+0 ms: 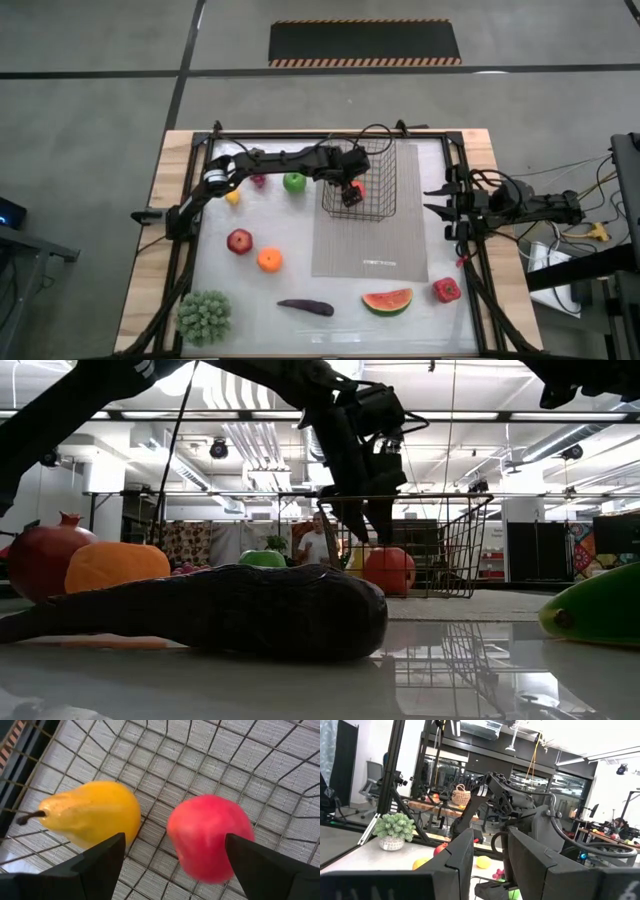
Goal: Build produce basket
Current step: Put the lemon into the wire basket
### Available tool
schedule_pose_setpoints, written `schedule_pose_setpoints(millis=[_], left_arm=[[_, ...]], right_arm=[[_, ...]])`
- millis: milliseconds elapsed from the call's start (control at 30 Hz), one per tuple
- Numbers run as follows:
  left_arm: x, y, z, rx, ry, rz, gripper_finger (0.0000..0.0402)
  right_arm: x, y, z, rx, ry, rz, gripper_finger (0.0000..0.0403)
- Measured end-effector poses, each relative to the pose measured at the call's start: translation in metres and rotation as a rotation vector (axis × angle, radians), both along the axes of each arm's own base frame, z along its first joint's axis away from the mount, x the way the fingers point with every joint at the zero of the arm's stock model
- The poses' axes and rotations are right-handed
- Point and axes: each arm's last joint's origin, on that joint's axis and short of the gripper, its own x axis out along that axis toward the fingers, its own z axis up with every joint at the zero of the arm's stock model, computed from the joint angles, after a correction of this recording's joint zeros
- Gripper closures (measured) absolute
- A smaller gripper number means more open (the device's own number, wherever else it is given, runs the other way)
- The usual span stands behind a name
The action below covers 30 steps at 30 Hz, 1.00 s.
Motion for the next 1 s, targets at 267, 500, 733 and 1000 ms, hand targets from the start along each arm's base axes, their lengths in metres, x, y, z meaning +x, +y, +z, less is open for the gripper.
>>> schedule_pose_setpoints(millis=[267, 500, 733, 1000], left_arm=[[-0.004, -0.008, 0.028, 0.044, -0.06, -0.057, 0.008], [0.0, -0.036, 0.044, 0.053, -0.12, -0.344, 0.0113], [0.005, -0.03, 0.029, 0.088, -0.165, -0.325, 0.0274], [0.003, -0.023, 0.006, 0.066, -0.154, -0.268, 0.0392]], right_arm=[[0.0, 0.0, 0.0, -0.001, 0.001, -0.003, 0.0291], [0.0, 0.0, 0.0, -0.01, 0.0, -0.008, 0.0291], [0.0, 0.0, 0.0, -0.009, 0.0, -0.008, 0.0291], [0.0, 0.0, 0.0, -0.012, -0.005, -0.009, 0.0291]])
